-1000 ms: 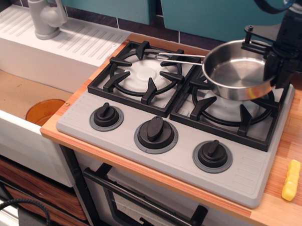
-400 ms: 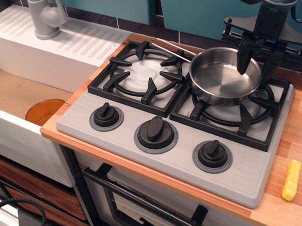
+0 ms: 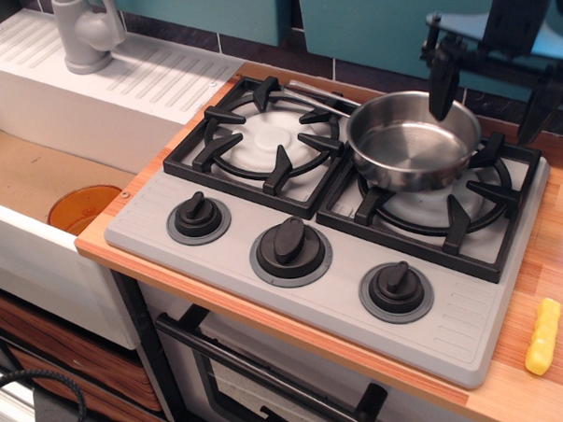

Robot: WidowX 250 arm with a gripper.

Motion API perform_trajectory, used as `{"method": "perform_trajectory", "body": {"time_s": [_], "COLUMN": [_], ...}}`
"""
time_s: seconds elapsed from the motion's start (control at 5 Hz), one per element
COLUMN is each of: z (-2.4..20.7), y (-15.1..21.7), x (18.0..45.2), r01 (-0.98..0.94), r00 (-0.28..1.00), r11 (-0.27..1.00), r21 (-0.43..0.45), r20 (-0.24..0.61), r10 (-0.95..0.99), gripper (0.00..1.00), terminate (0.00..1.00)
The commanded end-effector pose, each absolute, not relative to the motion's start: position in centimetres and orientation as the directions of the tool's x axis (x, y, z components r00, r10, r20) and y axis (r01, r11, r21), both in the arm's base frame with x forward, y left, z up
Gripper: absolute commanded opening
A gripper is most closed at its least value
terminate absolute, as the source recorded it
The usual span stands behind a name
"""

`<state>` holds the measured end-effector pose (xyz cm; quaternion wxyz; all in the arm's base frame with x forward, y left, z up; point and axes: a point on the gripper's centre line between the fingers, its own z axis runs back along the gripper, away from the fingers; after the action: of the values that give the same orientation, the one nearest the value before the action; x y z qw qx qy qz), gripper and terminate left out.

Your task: Put pot or pan on stove and put fry in pot or pan

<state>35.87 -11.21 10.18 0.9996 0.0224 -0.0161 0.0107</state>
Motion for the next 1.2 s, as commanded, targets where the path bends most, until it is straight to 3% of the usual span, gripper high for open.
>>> {"method": "perform_trajectory", "body": {"time_s": [0.0, 0.4, 0.6, 1.0], "z": [14.9, 14.9, 14.5, 12.6], "y": [-10.7, -10.7, -12.4, -15.4], "x": [36.1, 36.1, 33.0, 30.0], "r01": [0.022, 0.022, -0.026, -0.095], "r00": [0.997, 0.997, 0.994, 0.983], "r11": [0.999, 0.999, 0.997, 0.99], "r21": [0.048, 0.048, 0.075, 0.1], "r20": [0.078, 0.078, 0.109, 0.166], "r10": [-0.025, -0.025, 0.017, 0.078], "gripper": [1.0, 1.0, 1.0, 1.0], "terminate": [0.0, 0.0, 0.0, 0.0]}}
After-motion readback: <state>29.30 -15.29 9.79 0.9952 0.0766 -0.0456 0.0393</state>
